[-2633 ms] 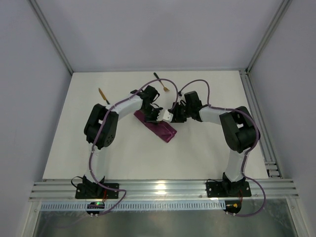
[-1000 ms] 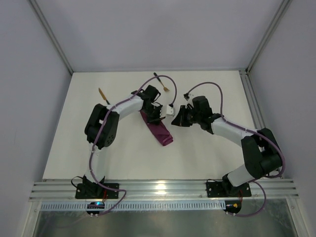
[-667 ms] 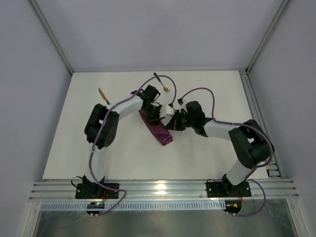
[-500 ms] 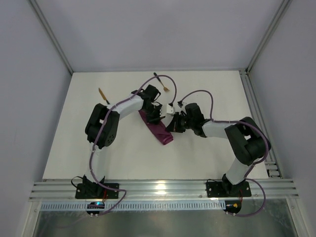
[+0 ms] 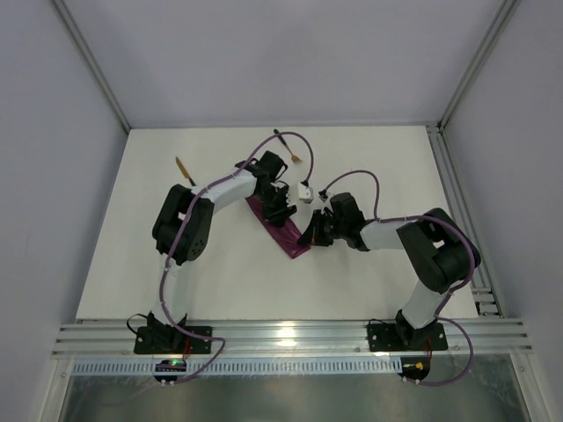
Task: Fold the napkin into a case and place the utensils inside
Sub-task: Smooth out the smaller rectangle-folded napkin at the center of the board.
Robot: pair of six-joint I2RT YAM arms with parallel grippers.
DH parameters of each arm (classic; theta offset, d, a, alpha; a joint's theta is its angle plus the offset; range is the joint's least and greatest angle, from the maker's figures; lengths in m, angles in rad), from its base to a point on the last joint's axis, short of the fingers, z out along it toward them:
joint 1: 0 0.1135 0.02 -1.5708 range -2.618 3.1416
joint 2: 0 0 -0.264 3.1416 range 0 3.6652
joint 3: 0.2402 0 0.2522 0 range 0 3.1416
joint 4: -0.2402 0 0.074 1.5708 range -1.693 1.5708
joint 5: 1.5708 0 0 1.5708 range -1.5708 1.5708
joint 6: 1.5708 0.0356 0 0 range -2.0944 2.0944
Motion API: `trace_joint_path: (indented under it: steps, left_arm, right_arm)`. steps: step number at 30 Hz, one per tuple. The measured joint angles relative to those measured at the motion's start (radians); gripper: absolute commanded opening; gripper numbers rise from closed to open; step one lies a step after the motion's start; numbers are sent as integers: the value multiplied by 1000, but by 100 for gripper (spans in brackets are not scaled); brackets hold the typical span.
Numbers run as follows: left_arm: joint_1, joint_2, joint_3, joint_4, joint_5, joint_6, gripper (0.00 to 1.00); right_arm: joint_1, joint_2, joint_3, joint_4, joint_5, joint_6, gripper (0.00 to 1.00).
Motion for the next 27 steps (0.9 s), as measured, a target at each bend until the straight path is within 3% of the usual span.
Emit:
trace_joint_path:
  steps: [8, 17, 27]
  left_arm:
    - [51, -48, 23, -4, 43, -85, 54]
    - [243, -152, 34, 100, -25, -279, 63]
    - [274, -89, 8, 82, 53, -48, 76]
  right_arm:
    - [-2, 8, 10, -5, -4, -1, 4]
    - [-8, 35, 47, -32, -34, -14, 4]
    - [-21, 56, 74, -55, -79, -51, 4]
